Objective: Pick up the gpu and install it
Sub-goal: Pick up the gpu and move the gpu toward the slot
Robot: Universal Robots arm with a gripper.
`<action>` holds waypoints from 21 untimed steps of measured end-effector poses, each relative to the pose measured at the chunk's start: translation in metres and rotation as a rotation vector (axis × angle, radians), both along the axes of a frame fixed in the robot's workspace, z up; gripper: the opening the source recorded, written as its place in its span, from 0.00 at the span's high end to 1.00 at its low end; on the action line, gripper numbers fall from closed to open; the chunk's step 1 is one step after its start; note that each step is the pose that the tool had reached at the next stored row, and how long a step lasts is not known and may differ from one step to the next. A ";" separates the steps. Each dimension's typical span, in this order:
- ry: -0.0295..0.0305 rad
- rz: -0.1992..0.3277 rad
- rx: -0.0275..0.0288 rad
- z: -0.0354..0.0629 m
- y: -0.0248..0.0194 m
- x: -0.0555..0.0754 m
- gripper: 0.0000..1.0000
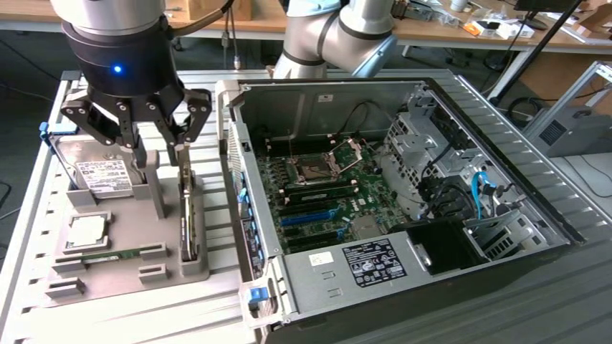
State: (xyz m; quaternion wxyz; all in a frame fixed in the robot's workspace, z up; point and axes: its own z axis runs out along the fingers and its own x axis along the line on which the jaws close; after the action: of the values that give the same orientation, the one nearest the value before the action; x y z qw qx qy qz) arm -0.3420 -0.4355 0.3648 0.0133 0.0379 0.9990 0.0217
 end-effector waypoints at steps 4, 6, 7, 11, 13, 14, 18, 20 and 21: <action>0.0000 0.000 0.0000 -0.0010 -0.0026 0.000 0.58; 0.0000 0.000 0.0000 -0.0015 -0.0036 0.000 0.58; 0.0001 0.000 -0.0001 -0.0017 -0.0041 0.000 0.58; 0.0001 0.000 0.0000 -0.0028 -0.0061 0.000 0.58; -0.0001 0.000 0.0001 -0.0034 -0.0071 0.000 0.58; 0.0000 0.000 0.0000 -0.0037 -0.0076 0.000 0.58; 0.0000 0.000 0.0000 -0.0047 -0.0093 0.000 0.58; 0.0000 0.000 0.0000 -0.0053 -0.0101 0.000 0.58; 0.0000 0.000 0.0000 -0.0056 -0.0105 0.000 0.58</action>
State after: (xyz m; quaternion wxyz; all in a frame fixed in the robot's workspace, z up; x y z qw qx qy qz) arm -0.3423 -0.4460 0.3592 0.0133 0.0379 0.9990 0.0217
